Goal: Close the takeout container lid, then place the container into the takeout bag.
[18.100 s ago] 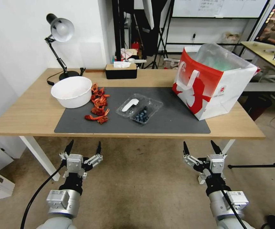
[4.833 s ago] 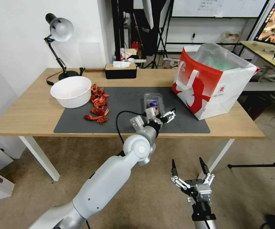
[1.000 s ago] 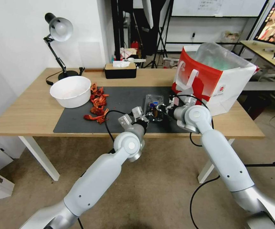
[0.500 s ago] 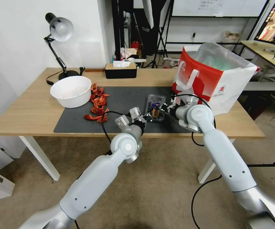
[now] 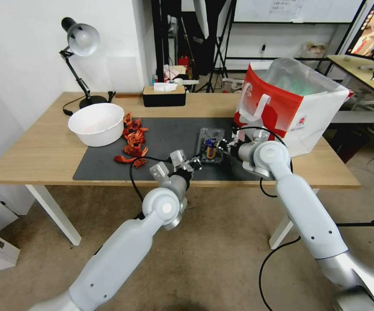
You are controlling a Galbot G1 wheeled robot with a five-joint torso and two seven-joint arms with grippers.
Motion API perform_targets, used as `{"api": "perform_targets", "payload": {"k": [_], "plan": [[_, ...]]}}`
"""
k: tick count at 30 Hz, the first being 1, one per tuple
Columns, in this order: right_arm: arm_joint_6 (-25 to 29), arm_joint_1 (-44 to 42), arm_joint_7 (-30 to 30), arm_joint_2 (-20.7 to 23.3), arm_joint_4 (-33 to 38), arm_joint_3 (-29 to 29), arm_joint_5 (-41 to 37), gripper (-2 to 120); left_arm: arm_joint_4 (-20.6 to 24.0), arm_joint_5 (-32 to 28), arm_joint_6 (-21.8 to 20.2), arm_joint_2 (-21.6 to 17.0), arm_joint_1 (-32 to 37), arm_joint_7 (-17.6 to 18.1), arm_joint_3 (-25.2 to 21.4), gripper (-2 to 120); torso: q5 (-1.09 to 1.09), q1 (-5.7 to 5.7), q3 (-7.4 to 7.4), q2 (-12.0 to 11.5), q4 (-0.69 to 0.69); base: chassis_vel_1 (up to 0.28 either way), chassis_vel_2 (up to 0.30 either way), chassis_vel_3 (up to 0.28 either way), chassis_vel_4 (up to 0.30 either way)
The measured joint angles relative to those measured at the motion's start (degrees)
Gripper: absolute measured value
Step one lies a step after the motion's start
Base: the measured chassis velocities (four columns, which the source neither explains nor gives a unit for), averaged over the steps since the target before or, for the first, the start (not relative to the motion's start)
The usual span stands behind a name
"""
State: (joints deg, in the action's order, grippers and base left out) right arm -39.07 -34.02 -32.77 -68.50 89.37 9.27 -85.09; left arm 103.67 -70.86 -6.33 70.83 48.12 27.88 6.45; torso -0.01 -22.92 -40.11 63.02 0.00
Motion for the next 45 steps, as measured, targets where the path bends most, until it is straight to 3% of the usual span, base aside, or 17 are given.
{"api": "perform_targets", "payload": {"k": [10,13,21,22,24,25,27,28,31,36,38,45], "plan": [[0.41,-0.16,0.29,-0.53,0.24,0.42,-0.52,0,8.64,1.52,0.05,-4.99,8.42,-1.83,-4.85,0,0.01,0.00,0.00,0.00,0.01,0.000,0.000,0.000,0.000],[0.69,-0.25,0.78,-0.67,0.94,0.80,-1.05,0,12.23,4.07,0.55,-7.49,14.35,-3.65,-7.40,0,0.00,0.00,0.00,0.00,0.01,0.000,0.000,0.000,0.000],[1.71,-0.61,2.61,-0.33,2.07,1.63,-1.13,0,15.35,9.04,1.85,-9.54,20.98,-5.62,-10.62,0,0.01,0.00,0.01,0.00,0.02,0.000,0.000,0.000,0.000],[2.31,-1.08,3.51,0.13,3.18,2.49,-1.15,0,16.03,11.35,3.02,-10.44,22.92,-6.36,-11.38,10,0.00,0.00,0.01,0.00,0.02,0.000,0.000,0.000,0.000],[5.07,-2.04,6.60,2.59,8.96,5.42,-0.16,0,16.19,22.90,9.67,-13.22,29.73,-8.55,-13.49,33,0.02,0.00,0.01,0.00,0.01,0.000,0.000,0.000,0.000],[5.07,-2.04,6.60,2.59,8.96,5.42,-0.16,0,16.19,22.90,9.67,-13.22,29.73,-8.55,-13.49,33,0.02,0.00,0.01,0.00,0.01,0.000,0.000,0.000,0.000],[6.90,-1.87,8.79,4.10,11.72,6.56,1.67,0,14.79,29.88,13.12,-13.35,32.01,-9.09,-14.21,43,0.00,0.00,0.01,0.00,0.01,0.000,0.000,0.000,0.000],[6.90,-1.87,8.79,4.10,11.72,6.56,1.67,0,14.79,29.88,13.12,-13.35,32.01,-9.09,-14.21,43,0.00,0.00,0.01,0.00,0.01,0.000,0.000,0.000,0.000],[10.56,0.05,10.95,6.08,14.65,7.17,3.41,0,13.33,37.89,16.34,-12.76,34.72,-9.13,-15.36,57,0.01,0.00,0.01,0.00,-0.01,0.000,0.000,0.000,0.000],[14.97,3.39,12.42,7.60,15.79,7.42,7.36,0,12.45,41.96,18.11,-11.82,37.10,-8.70,-16.81,72,-0.01,0.01,0.01,0.01,0.02,0.000,0.000,0.000,0.000],[19.25,7.35,13.82,10.07,14.48,7.25,16.25,0,11.68,44.16,18.90,-11.16,38.84,-8.47,-18.29,83,0.01,0.01,0.01,0.01,0.02,0.000,0.000,0.000,0.000],[24.03,13.38,15.01,15.10,9.35,7.05,26.02,0,10.48,45.86,19.87,-10.83,41.54,-8.89,-19.94,99,0.01,0.00,0.01,0.01,0.01,0.000,0.000,0.000,0.000]]}}
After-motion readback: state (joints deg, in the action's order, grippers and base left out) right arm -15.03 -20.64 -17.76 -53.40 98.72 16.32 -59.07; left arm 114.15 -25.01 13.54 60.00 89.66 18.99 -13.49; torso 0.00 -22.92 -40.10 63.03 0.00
